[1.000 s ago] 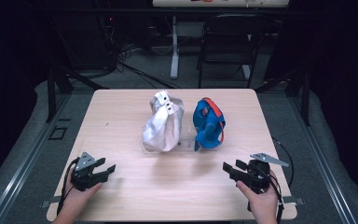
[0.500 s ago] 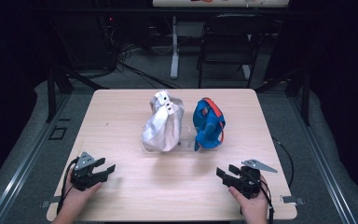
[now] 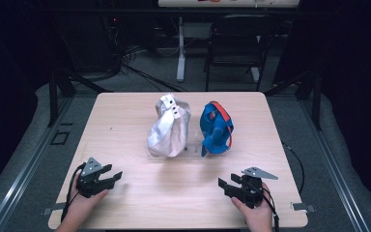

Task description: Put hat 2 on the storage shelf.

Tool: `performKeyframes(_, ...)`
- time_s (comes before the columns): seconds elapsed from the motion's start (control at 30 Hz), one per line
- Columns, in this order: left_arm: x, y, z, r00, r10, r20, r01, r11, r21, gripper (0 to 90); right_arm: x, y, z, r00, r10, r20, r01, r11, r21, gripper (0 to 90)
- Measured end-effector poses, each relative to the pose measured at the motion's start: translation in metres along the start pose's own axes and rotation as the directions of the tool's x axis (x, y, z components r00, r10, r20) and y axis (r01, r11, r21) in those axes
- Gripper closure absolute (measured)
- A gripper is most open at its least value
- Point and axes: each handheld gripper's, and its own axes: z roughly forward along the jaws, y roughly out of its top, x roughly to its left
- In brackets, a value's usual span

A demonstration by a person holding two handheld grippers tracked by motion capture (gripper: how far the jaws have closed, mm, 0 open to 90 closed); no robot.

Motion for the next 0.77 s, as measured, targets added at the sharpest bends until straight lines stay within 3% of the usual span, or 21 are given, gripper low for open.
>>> performKeyframes(0.23, 0.001, 0.000, 0.001, 0.9999, -0.010, 0.008, 0.010, 0.9999, 0.001, 45.4, -0.005, -0.002, 0.004, 0.9994, 0.034, 0.006, -0.034, 0.999, -0.014, 40.0)
performKeyframes(0.77, 0.002, 0.002, 0.006, 0.9999, -0.011, 0.010, 0.011, 0.9998, 0.015, 44.2, -0.014, 0.000, -0.004, 0.9957, 0.093, -0.003, -0.093, 0.995, -0.037, 40.3)
